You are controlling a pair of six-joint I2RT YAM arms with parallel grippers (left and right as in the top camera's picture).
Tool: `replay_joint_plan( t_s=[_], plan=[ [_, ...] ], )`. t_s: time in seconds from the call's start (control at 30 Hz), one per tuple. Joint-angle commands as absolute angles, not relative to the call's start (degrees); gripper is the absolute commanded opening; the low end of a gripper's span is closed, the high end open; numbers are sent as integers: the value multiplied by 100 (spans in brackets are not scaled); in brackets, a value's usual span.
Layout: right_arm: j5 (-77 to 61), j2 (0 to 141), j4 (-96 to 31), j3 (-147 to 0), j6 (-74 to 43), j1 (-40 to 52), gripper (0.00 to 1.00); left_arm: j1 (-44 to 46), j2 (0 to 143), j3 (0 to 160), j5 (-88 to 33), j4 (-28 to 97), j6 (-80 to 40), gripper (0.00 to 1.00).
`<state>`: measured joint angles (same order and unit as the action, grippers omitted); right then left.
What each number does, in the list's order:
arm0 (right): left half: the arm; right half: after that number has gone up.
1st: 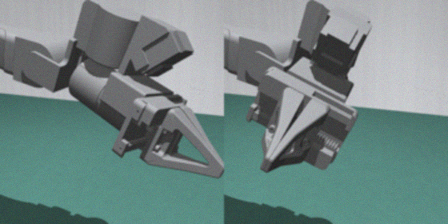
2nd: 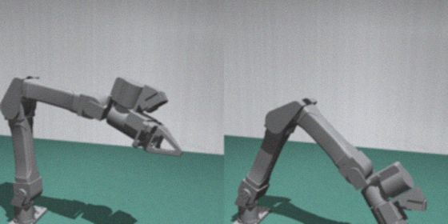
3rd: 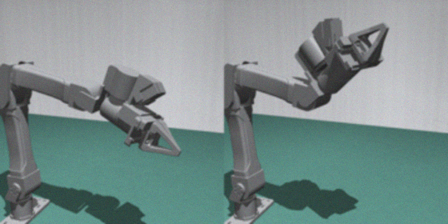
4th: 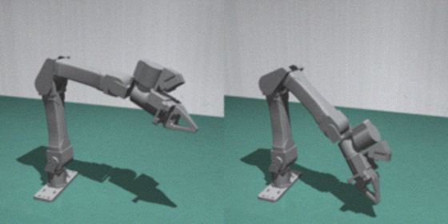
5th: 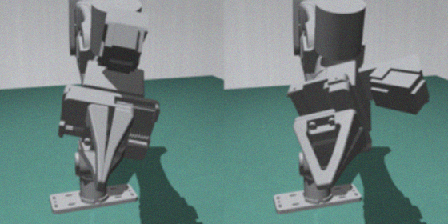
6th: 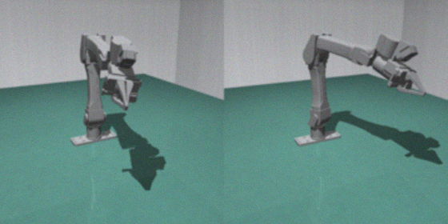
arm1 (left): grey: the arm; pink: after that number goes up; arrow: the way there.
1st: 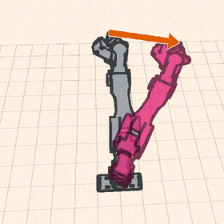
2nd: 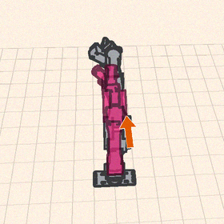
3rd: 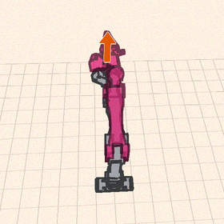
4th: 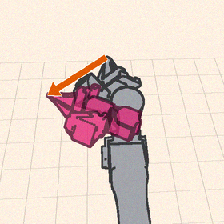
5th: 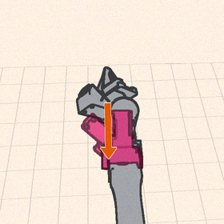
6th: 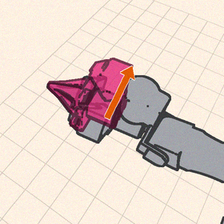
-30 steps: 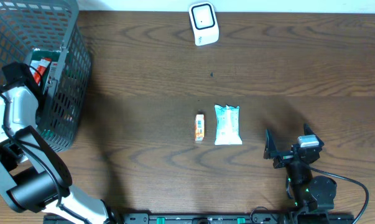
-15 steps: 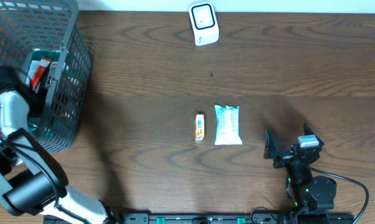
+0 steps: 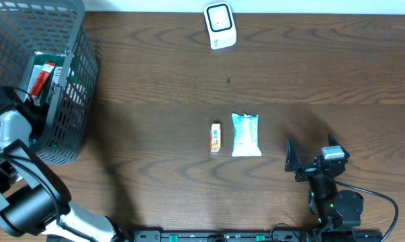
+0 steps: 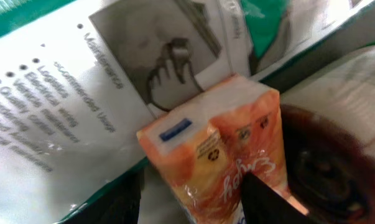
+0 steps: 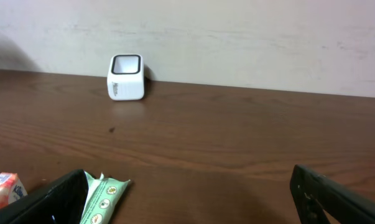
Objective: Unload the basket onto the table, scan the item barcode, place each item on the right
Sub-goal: 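Lower the left gripper into the basket and grasp another orange tissue pack, then lift the tissue pack out of the basket toward the scanner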
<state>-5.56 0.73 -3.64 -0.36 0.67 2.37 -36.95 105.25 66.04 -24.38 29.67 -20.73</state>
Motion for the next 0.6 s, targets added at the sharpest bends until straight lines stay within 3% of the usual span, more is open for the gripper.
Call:
replay_joint_plan(
  t_s=[0.0, 0.1, 0.17, 0.27, 0.3, 0.57],
  plan=[
    [-543, 67, -386, -32, 91, 309, 99, -3677, 10637, 6106, -2547, 2495, -1994, 54],
    [-543, 67, -386, -32, 91, 309, 99, -3686, 10637, 5791, -3017, 1879, -1994, 53],
    [-543, 67, -386, -32, 91, 309, 99, -3684, 10630, 5791, -3100, 1841, -1994, 46],
    [-543, 67, -386, -32, 91, 309, 99, -3686, 10628, 5791, -3087, 1796, -1994, 13],
    [-543, 67, -386, -32, 91, 309, 99, -3686, 10628, 5791, -3089, 1789, -1994, 7],
    [-543, 67, -386, -32, 91, 309, 99, -3701, 10007, 5854, -3105, 1789, -2069, 8]
  ],
)
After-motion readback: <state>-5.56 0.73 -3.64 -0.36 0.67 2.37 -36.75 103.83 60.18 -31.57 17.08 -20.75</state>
